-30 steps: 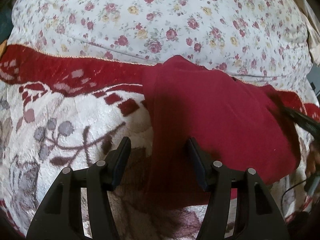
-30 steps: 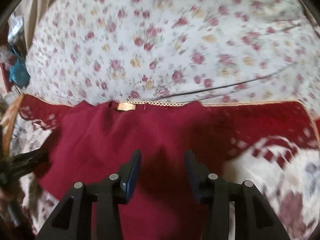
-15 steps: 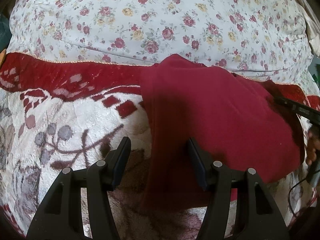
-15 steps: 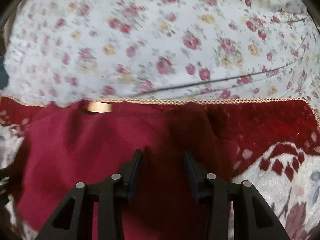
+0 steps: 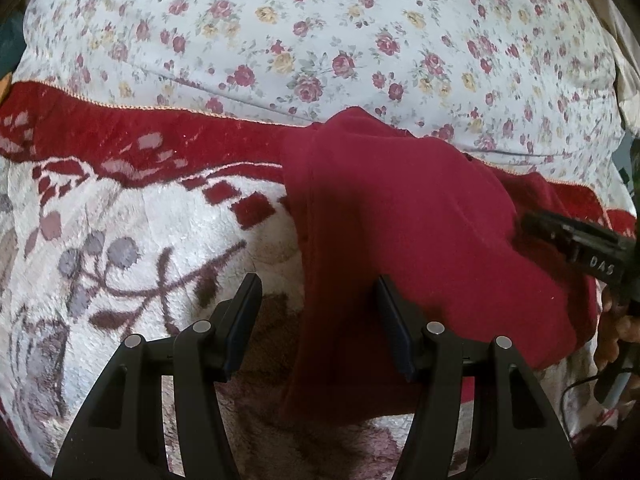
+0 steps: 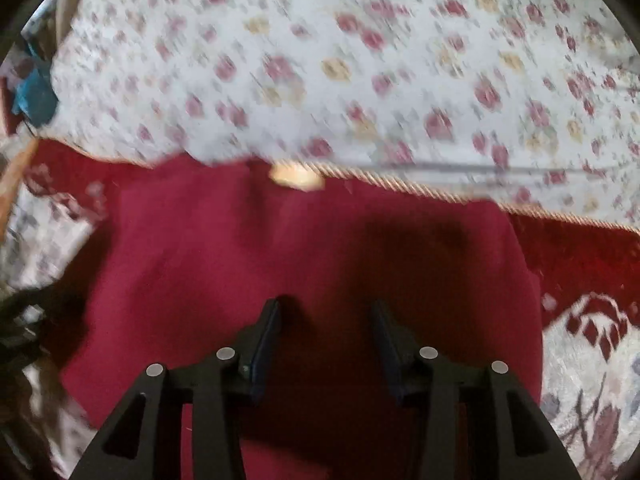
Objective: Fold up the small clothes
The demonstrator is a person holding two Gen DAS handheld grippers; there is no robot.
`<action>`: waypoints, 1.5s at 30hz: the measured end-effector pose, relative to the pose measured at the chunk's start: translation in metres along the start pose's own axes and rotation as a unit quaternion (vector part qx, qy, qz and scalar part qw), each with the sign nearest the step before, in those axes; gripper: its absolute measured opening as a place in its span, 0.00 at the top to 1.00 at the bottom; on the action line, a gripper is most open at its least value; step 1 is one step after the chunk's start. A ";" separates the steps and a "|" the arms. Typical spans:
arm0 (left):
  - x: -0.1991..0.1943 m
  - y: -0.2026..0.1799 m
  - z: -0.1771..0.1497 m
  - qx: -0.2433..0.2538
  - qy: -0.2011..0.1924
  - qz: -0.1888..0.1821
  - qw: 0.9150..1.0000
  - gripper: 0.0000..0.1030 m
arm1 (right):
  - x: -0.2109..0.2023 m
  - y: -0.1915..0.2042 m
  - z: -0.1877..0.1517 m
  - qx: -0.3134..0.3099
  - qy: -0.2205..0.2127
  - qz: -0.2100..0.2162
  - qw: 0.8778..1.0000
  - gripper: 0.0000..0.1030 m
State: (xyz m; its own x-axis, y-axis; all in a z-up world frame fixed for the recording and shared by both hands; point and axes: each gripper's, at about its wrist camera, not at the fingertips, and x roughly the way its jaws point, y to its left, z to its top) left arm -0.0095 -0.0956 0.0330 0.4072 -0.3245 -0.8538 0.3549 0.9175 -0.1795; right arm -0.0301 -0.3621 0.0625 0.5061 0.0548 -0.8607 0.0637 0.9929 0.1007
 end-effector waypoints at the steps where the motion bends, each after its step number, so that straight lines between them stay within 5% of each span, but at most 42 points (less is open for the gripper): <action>1: 0.000 0.001 0.000 -0.003 0.000 -0.003 1.000 0.43 | -0.002 0.005 0.003 -0.008 -0.003 0.006 1.000 0.57; 11: -0.001 0.005 -0.001 -0.007 0.004 -0.014 1.000 0.43 | 0.073 0.065 0.057 -0.009 0.018 0.062 0.998 0.66; 16: 0.004 0.007 0.002 -0.013 0.008 -0.014 1.000 0.39 | 0.113 0.070 0.077 0.012 0.034 0.050 0.998 0.66; 25: 0.006 0.007 0.003 -0.014 0.009 -0.014 1.000 0.39 | 0.083 0.083 0.077 -0.011 0.007 0.068 0.998 0.66; 38: 0.007 0.008 0.004 -0.014 0.009 -0.015 1.000 0.39 | 0.103 0.093 0.072 -0.020 0.043 0.061 0.997 0.60; 45: 0.006 0.013 0.005 -0.033 0.016 -0.033 0.999 0.39 | 0.085 0.091 0.074 0.005 0.033 0.104 0.994 0.56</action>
State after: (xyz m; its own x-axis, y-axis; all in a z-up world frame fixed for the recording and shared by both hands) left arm 0.0017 -0.0865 0.0279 0.3567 -0.3787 -0.8540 0.3228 0.9078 -0.2678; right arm 0.0823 -0.2750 0.0359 0.4518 0.2668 -0.8513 -0.0281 0.9580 0.2853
